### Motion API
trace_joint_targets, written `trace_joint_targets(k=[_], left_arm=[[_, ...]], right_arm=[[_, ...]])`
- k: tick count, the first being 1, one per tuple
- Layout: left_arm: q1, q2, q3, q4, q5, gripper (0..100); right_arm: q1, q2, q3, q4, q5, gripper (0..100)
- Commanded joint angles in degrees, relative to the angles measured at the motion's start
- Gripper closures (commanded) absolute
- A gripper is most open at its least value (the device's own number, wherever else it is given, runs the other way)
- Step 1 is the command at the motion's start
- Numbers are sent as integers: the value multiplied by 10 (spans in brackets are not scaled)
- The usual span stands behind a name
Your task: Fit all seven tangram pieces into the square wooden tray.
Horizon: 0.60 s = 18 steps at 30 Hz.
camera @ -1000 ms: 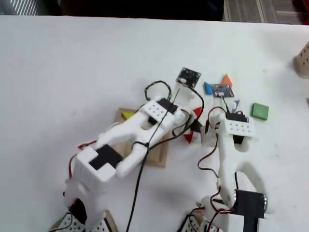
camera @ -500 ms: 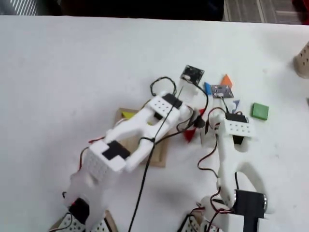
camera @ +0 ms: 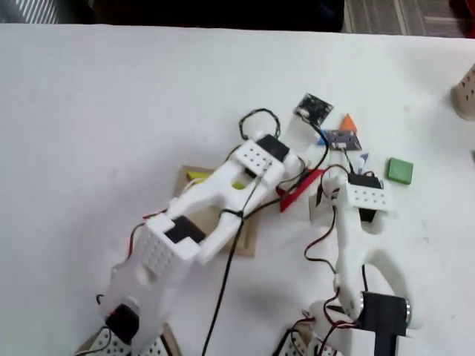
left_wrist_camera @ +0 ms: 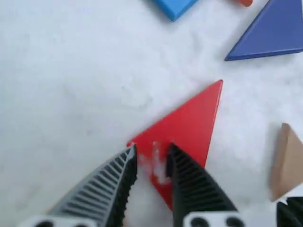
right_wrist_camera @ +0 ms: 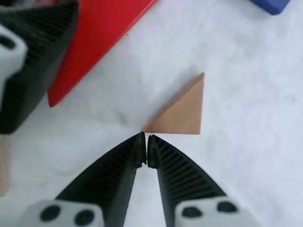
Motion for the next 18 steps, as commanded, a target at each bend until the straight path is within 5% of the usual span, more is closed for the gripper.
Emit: trace_joint_targets(k=[1, 11, 18], left_arm=[[6, 0, -4, 16, -8, 920], [10, -32, 3, 59, -8, 965], [12, -192, 157, 15, -11, 980]], right_arm=[[3, -22, -2, 3, 6, 981], [6, -23, -4, 3, 5, 981], [6, -23, -4, 3, 1, 981]])
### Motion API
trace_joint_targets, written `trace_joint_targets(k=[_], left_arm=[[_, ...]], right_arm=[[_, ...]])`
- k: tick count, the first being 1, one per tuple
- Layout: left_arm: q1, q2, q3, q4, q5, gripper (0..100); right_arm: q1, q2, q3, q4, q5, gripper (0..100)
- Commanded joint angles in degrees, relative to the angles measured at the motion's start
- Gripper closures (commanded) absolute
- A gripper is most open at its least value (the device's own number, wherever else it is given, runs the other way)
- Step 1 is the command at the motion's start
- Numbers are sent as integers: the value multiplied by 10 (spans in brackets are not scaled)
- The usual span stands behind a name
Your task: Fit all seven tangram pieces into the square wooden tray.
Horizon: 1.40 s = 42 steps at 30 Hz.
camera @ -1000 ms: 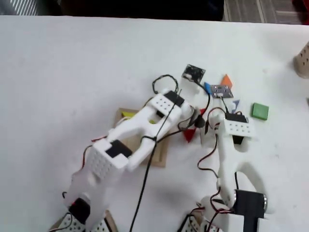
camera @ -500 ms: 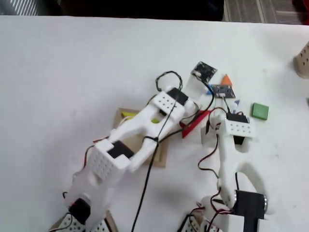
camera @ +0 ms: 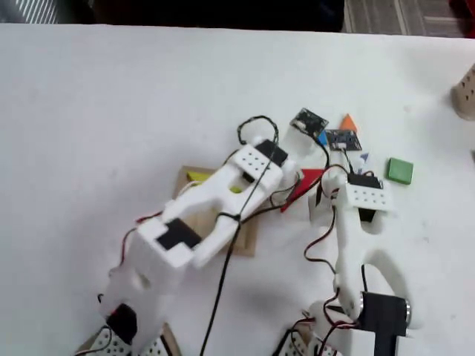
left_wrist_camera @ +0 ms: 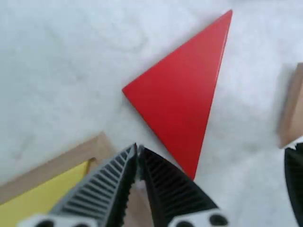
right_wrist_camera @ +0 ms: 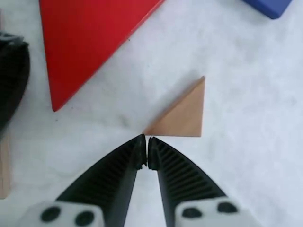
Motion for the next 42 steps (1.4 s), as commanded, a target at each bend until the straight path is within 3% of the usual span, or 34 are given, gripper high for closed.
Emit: trace_joint_targets(k=[1, 6, 11, 19, 23, 27, 33, 40, 42], left_arm=[[7, -157, 113, -55, -21, 980], [4, -327, 293, -138, -43, 980], [-36, -480, 424, -156, -43, 980], [-231, -623, 578, -167, -42, 980], [-338, -645, 665, -250, -43, 980], [-398, -645, 702, -316, -43, 980], [-416, -647, 701, -321, -43, 980], [-415, -645, 701, -322, -43, 980], [-415, -645, 701, -322, -43, 980]], right_arm=[[7, -23, -4, 3, 1, 981], [7, -23, -4, 3, 1, 981], [7, -23, -4, 2, 0, 981], [-7, -23, -16, 0, -51, 979], [-29, -18, -67, 18, -98, 978], [-72, -10, -124, 34, -121, 978], [-124, 105, -216, 18, -171, 981], [-124, 245, -280, 10, -163, 981], [-120, 257, -276, 8, -131, 981]])
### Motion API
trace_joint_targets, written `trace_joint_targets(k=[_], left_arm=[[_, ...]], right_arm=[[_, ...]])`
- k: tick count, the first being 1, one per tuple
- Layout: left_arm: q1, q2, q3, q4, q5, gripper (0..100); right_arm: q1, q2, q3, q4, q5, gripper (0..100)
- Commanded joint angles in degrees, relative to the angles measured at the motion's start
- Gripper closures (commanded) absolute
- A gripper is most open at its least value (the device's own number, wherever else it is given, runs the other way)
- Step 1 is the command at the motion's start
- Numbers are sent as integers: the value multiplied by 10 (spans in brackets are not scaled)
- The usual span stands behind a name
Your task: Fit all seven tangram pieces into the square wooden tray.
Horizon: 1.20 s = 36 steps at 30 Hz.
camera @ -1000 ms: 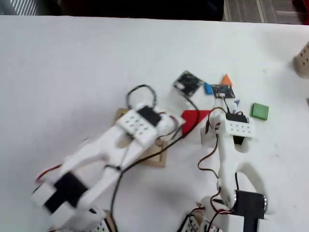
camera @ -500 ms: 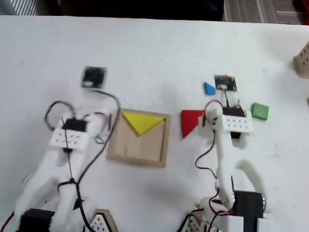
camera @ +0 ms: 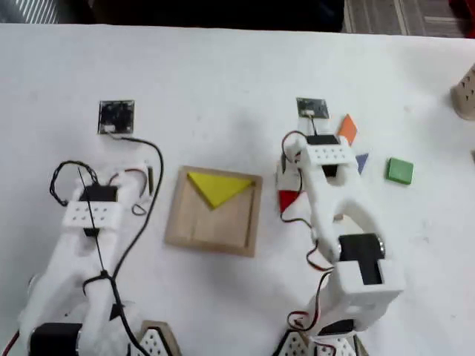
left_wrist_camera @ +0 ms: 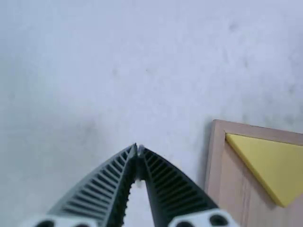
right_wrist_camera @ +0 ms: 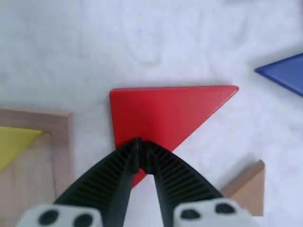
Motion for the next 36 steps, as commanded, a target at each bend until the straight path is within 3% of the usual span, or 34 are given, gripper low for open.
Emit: trace_joint_targets(k=[1, 17, 22, 30, 36], left_arm=[[-4, -21, -4, -15, -4, 980], [-4, -20, -1, -26, -4, 980], [-3, -20, -1, -26, -4, 980], [-3, -19, -1, -26, -4, 980], [-3, -19, -2, -26, -4, 980]], right_arm=[[0, 13, -18, -7, 45, 981], [29, -108, 158, 5, 224, 981], [51, -153, 174, 6, 235, 981], [22, -228, 76, 74, 141, 981], [-22, -166, 33, 19, 11, 978]])
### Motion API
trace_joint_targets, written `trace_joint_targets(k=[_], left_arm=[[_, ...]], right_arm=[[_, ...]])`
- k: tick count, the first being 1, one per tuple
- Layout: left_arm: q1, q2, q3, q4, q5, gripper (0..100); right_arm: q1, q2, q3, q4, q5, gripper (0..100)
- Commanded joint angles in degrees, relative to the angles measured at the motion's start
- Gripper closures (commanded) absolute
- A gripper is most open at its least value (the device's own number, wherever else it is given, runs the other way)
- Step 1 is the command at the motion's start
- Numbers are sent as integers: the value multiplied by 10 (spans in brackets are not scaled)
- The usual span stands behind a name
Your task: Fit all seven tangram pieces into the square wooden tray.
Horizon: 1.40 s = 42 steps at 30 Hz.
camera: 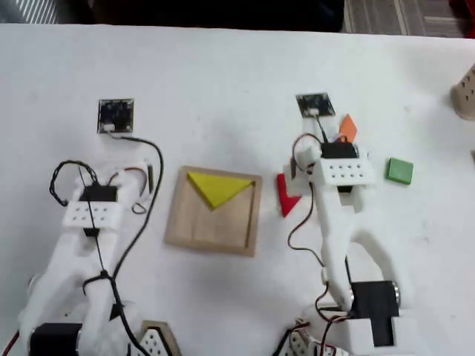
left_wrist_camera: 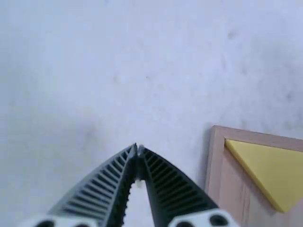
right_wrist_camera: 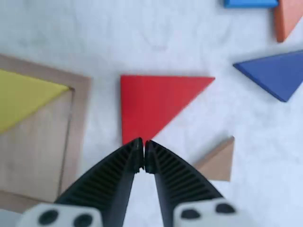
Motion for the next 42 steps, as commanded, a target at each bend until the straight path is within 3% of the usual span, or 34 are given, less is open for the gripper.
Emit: trace_joint_targets(k=[1, 5, 7, 16, 24, 35, 39, 42], left_arm=[[-3, -19, -2, -12, -4, 980], [-3, -19, -2, -12, -4, 980], [-3, -19, -2, -12, -4, 980], [-3, -19, -3, -12, -4, 980], [-3, -19, -2, -12, -4, 980], [-3, -19, -1, -12, -4, 980], [-3, -19, -1, -12, -4, 980], [-3, -19, -1, -12, -4, 980]], right_arm=[[-25, 42, -31, -58, -82, 978], [-15, 138, -33, -137, -153, 978], [-7, 173, -34, -147, -143, 979], [-6, 179, -45, -35, 26, 981], [1, 138, 34, -7, 164, 981], [97, 16, 175, -21, 347, 981], [102, -22, 178, -24, 318, 981], [98, -55, 178, -24, 227, 978]])
